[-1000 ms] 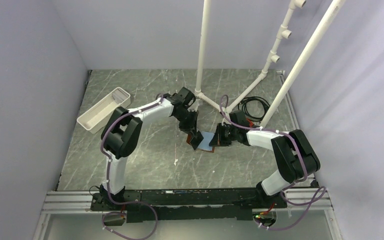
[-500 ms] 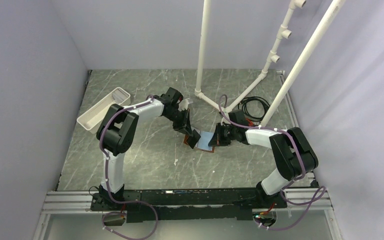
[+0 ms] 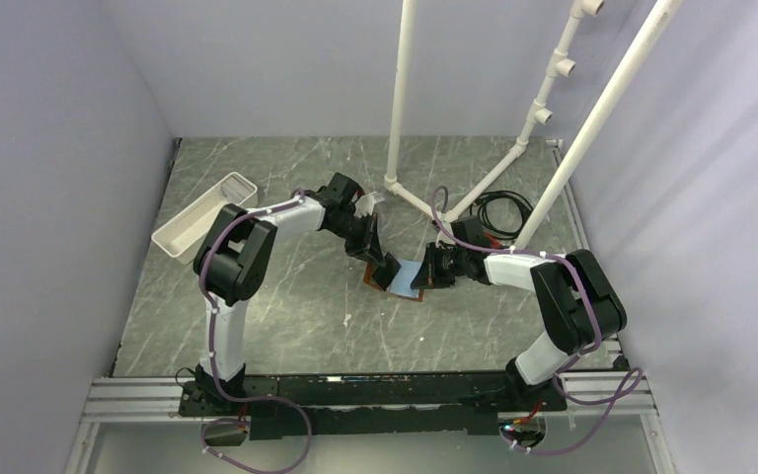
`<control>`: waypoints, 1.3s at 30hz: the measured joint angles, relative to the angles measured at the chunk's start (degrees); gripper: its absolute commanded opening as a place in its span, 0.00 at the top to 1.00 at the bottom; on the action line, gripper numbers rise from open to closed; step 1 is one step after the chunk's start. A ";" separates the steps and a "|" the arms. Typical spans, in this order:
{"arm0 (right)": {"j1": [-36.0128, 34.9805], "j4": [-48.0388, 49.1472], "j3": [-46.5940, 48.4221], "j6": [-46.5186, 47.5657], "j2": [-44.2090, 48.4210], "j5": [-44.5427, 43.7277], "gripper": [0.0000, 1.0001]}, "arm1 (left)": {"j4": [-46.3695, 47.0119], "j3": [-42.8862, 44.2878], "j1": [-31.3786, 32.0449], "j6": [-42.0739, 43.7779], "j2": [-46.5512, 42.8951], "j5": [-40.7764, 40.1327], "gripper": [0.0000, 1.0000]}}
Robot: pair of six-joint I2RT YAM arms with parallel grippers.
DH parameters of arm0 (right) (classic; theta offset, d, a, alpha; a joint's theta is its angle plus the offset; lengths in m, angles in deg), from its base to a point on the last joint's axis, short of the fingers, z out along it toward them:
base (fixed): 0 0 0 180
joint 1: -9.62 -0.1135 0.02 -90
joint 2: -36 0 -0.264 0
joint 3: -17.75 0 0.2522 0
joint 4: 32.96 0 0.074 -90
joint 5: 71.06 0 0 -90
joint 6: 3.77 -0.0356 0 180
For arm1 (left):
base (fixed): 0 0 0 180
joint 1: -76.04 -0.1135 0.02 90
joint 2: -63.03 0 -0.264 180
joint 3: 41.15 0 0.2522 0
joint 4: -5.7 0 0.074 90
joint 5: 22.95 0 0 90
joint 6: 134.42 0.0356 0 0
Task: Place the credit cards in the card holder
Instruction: Insert the credit card into the card holder.
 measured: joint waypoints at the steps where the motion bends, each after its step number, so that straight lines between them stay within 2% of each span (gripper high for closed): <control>1: 0.00 0.00 0.00 0.02 0.00 0.02 1.00 | 0.37 0.00 0.00 0.00 0.28 0.17 1.00; 16: 0.04 0.04 0.00 0.02 0.00 0.00 1.00 | 7.69 -2.03 0.09 -1.88 1.18 1.36 1.00; 25: 0.04 0.02 0.00 0.02 0.00 0.02 1.00 | 16.68 -8.63 1.16 -7.50 -0.61 -0.92 1.00; 39: 0.04 0.11 0.00 0.02 0.00 -0.02 1.00 | 20.70 -10.73 2.01 -10.95 -2.45 -4.46 1.00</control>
